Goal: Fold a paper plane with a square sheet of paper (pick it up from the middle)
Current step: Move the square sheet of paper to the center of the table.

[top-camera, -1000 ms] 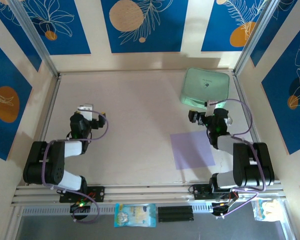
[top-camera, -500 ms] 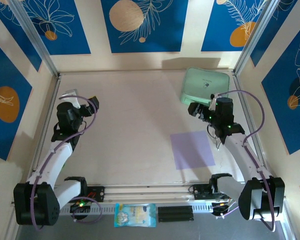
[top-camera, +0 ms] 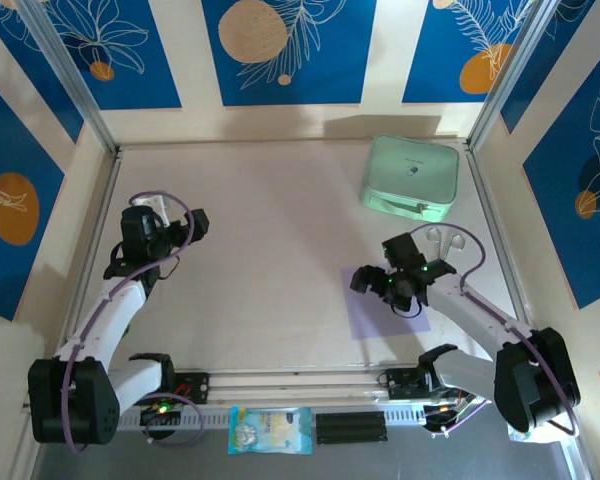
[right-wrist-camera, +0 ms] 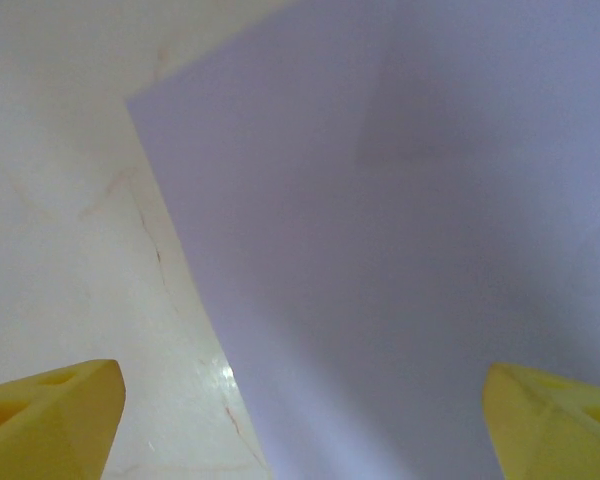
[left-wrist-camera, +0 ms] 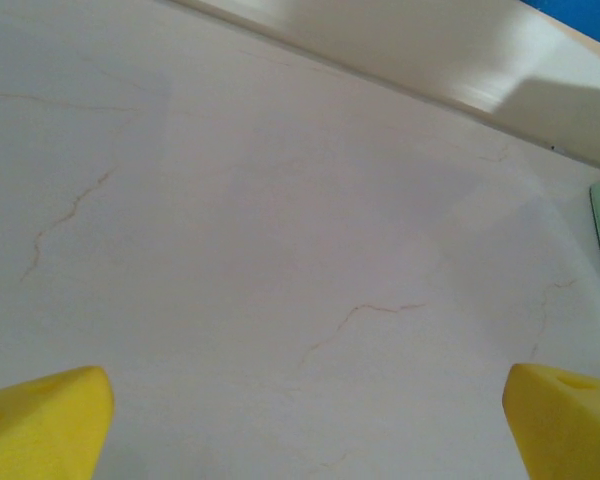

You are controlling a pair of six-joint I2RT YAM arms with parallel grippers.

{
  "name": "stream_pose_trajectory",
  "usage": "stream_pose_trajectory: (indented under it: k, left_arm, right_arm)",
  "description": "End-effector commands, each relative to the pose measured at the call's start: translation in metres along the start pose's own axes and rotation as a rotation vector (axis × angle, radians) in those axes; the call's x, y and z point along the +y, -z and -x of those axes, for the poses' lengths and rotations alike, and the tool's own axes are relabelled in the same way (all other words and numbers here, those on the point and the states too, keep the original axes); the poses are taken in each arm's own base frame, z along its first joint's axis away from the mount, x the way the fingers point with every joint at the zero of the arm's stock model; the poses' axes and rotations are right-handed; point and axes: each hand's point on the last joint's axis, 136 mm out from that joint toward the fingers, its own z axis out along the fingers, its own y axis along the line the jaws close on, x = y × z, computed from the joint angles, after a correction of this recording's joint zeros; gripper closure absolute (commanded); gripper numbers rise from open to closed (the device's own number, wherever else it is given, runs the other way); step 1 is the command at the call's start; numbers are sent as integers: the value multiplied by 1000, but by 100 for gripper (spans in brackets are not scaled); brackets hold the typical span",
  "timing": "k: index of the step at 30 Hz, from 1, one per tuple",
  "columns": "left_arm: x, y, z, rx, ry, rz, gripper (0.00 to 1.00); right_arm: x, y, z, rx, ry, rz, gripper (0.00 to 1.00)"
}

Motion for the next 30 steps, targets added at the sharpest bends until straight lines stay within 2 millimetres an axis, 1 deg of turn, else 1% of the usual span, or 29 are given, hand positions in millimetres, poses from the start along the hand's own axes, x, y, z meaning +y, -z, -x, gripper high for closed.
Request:
stream_pose_trajectory:
  k: [1,5,8,13,18,20,22,26,30]
  left_arm:
    - [-12,3,11,-15,4,-46,1]
    - [-13,1,9,-12,6,-54,0]
    - [-14,-1,7,-4,9,-66,0]
    - [-14,-2,6,13,8,-65,1]
    - [-13,-3,4,17,10,-57,1]
    - [-11,-3,4,19,14,-45,1]
    - [-9,-4,5,20,18,-36,1]
    - [-9,-5,5,25,25,-34,1]
    - [-10,-5,5,37,38,-31,0]
  right_arm:
    - [-1,-8,-26,91,-49,-24,8]
    - [-2,-14,-40,125,-45,-49,8]
    - [2,-20,-44,137,-42,-42,8]
    - [7,-28,-42,136,-20,-84,8]
    - [21,-41,-38,141,-26,-88,8]
    - [36,-48,-32,137,-28,-62,9]
    - [54,-55,-21,122,-16,-36,9]
    - [100,-71,1,111,-16,-11,9]
    - [148,-91,9,111,-18,4,11]
